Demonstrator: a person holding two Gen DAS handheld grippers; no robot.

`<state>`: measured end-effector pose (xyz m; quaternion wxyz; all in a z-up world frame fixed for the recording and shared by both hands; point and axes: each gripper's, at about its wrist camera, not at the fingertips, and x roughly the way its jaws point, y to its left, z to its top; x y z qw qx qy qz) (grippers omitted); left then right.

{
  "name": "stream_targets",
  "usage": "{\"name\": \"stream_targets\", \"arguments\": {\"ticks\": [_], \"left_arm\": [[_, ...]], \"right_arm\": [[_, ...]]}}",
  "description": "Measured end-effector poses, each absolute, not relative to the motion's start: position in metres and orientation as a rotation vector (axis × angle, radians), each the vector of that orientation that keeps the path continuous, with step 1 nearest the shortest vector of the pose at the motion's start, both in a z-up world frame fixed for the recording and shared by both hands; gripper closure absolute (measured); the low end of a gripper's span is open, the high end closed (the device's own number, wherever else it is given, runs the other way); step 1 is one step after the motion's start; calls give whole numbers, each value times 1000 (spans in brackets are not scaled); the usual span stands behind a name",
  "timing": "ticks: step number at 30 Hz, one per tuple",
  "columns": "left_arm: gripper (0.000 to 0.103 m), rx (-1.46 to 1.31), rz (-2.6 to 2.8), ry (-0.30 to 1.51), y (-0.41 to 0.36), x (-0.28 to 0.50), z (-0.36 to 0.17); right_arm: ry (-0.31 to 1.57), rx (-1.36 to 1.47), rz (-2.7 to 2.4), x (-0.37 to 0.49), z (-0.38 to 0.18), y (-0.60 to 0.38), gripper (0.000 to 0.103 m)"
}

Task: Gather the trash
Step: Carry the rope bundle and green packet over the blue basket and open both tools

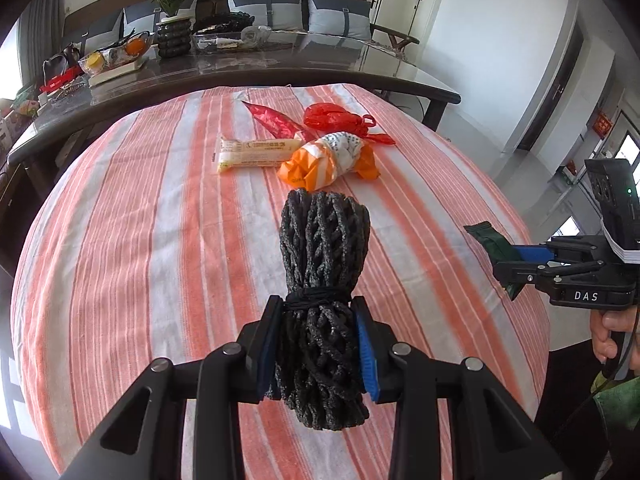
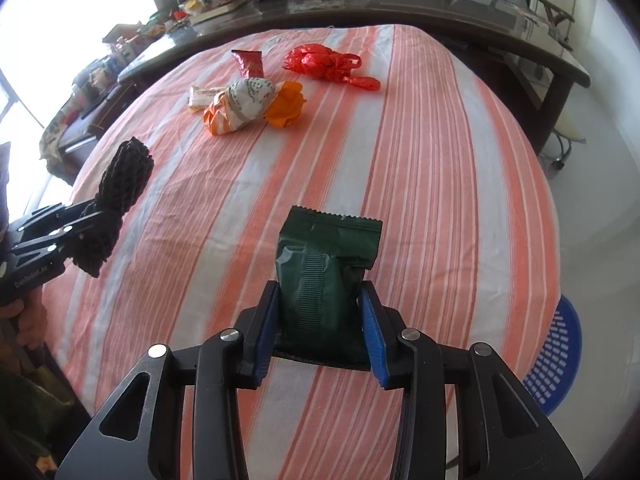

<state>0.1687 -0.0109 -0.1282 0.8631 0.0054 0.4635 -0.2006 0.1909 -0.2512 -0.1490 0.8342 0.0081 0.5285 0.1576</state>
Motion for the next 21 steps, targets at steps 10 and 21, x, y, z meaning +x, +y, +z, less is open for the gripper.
{"name": "stream_targets", "arguments": {"ticks": [10,21], "left_arm": [[68,60,-528,982,-84,157,-121],[68,122,-682,979,-193,147,-111]], "right_arm": [[1088,78,338,167,-141,-289,63],[1045,168,235,138,-128,-376,63]]}}
